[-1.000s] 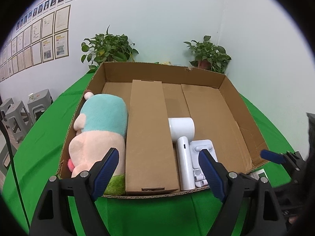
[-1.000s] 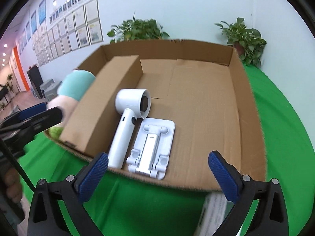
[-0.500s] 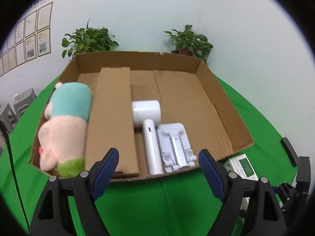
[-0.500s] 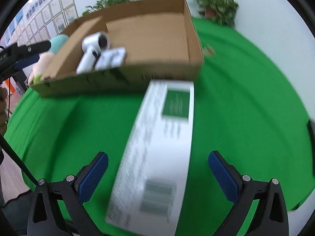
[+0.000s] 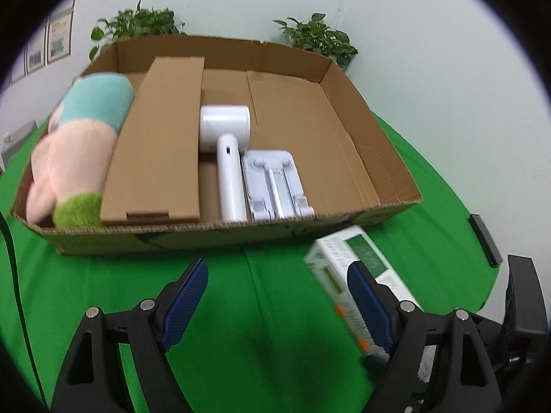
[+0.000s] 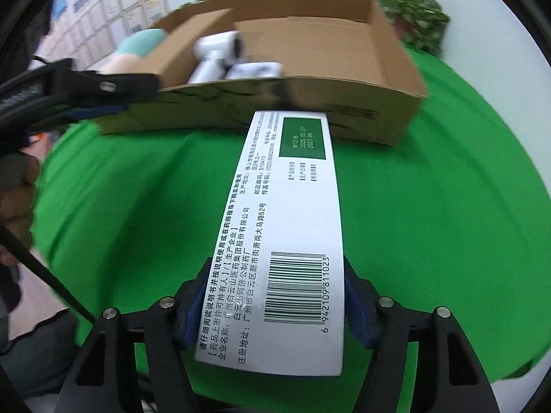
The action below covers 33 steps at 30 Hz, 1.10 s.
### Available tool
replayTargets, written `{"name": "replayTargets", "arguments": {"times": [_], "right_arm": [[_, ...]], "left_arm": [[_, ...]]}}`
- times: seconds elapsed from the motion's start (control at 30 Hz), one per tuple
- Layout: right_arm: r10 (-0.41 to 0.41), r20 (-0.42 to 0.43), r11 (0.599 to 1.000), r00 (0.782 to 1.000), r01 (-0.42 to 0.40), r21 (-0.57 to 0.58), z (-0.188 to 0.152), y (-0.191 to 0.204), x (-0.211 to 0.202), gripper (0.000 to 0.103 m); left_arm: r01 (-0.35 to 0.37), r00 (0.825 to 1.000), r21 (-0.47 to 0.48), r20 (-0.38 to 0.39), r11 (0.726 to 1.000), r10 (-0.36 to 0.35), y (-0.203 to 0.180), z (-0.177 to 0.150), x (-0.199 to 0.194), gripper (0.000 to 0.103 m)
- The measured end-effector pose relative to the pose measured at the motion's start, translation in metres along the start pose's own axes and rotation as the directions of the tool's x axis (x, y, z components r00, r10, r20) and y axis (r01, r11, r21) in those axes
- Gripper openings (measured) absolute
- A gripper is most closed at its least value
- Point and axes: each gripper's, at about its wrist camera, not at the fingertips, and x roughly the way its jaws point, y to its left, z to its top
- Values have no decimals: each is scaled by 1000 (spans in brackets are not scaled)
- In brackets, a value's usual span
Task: Organize objects
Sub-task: 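Lower both grippers onto the white medicine box and close them on it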
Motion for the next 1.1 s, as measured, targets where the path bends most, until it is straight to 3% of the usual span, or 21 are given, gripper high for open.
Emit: {"name": "replayTargets", "arguments": {"times": [0.07,0.2,0.3,0.5,0.63,0.77,0.8,1.0,1.1], "right_arm": [[49,14,999,999,-49,-23,-1,11,-2,66],[54,76,996,996,-49,-70,-4,22,-12,101],[54,113,996,992,-45,-82,-10,19,-22,102],[81,91,993,993,-73,-95,-25,15,-26,102],[92,107,990,990,-80,-113,-26,18,-26,98],[79,88,990,993,-68,-122,-23,24,-19,67],[61,74,991,995,-52,-124,-23,25,-15,65],[85,70,990,994,-77,-117,-22,30,-11,63],[153,59,985,987,-147,-88,-21,31,-11,63]], "left_arm": [[44,998,-39,-32,998,-45,6,-6,4,83],[124,988,-94,-78,988,-132,10,-16,11,83],[158,981,-105,-95,982,-168,7,-20,15,83],[221,960,-125,-149,967,-239,-5,-27,29,83],[257,945,-150,-168,955,-280,-9,-31,37,82],[266,940,-171,-171,949,-295,-8,-31,40,82],[269,940,-173,-169,948,-297,-8,-32,41,82],[292,931,-193,-168,937,-325,-9,-34,45,82],[292,931,-191,-167,937,-324,-9,-35,45,81]]}}
